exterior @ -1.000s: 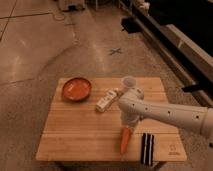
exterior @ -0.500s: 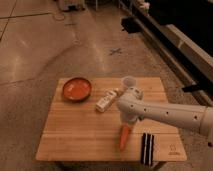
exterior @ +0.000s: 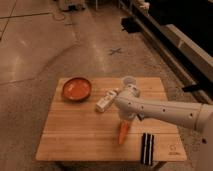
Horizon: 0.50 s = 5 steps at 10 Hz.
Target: Drag the pepper across the table
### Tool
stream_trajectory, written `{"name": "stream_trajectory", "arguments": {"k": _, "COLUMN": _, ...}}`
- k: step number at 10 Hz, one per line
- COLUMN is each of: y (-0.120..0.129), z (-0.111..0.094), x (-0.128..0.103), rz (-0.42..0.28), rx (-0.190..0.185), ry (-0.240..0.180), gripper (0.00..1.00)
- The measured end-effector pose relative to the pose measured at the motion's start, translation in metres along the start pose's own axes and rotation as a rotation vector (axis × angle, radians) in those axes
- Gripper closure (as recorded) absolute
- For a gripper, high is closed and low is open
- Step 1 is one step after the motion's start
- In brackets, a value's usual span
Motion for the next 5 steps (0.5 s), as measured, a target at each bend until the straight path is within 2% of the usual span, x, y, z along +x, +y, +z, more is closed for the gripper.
{"name": "stream_trajectory", "arguments": {"k": 5, "y": -0.023, "z": -0.001, "x": 0.015, "rz": -0.042, "rx": 0.002, "ry": 0.021, "gripper": 1.00}}
